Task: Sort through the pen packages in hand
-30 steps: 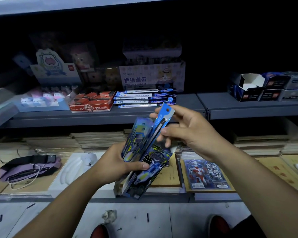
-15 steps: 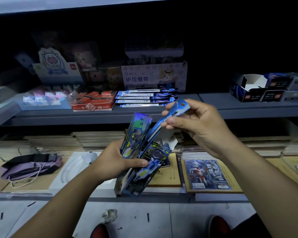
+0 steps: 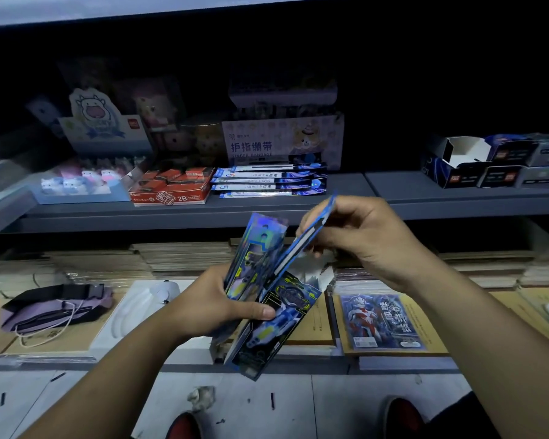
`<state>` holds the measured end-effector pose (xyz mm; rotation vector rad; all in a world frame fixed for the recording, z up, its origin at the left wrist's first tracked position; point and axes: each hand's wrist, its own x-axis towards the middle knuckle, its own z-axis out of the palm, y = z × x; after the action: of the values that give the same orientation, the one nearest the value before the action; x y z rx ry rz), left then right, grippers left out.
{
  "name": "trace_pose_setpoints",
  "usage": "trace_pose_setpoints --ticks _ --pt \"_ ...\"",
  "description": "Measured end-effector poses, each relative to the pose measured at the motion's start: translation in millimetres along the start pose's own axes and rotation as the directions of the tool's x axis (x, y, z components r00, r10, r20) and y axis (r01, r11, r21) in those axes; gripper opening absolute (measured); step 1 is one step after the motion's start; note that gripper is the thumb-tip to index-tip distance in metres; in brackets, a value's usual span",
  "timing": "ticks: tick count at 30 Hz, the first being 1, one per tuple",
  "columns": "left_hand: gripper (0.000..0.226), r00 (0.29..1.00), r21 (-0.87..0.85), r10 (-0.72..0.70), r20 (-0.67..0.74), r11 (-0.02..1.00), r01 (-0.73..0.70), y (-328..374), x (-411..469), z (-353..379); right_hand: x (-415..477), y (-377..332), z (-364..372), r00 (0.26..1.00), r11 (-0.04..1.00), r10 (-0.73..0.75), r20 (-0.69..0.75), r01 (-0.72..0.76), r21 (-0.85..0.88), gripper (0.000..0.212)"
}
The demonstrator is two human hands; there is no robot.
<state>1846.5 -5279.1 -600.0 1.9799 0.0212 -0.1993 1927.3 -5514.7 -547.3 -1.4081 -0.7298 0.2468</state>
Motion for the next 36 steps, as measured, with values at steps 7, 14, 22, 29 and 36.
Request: trace_pose_setpoints --ticks 7,14,22,29,36 --pt "0.037 0.993 -0.005 0.004 -0.118 1.000 -0.005 -4.3 4.3 -1.2 7.1 -3.6 -4.4 0.947 0.985 -0.074 -0.313 0.119 0.126 0.006" --pt "0.033 0.967 -0.047 0.045 -0.252 0.997 -0.058 -4.1 6.4 -0.2 8.6 6.2 -10.2 0.839 0.998 -0.057 -0.541 0.052 -0.024 0.007" --pt "0.040 0.965 0.023 0.070 -0.252 0.998 -0.067 -6.1 7.4 1.4 6.3 8.7 -4.0 0.847 1.000 -0.006 -0.531 0.011 0.005 0.006" --pt "0.041 0.960 0.023 0.087 -0.266 0.996 -0.084 -5.9 7.8 3.2 3.9 13.1 6.1 0.848 0.995 -0.024 -0.529 -0.032 -0.097 0.011" --pt "0.026 0.962 -0.051 0.059 -0.268 0.996 -0.076 -2.3 7.6 6.4 2.4 26.9 15.0 0.949 0.757 0.049 -0.313 -0.240 -0.608 0.024"
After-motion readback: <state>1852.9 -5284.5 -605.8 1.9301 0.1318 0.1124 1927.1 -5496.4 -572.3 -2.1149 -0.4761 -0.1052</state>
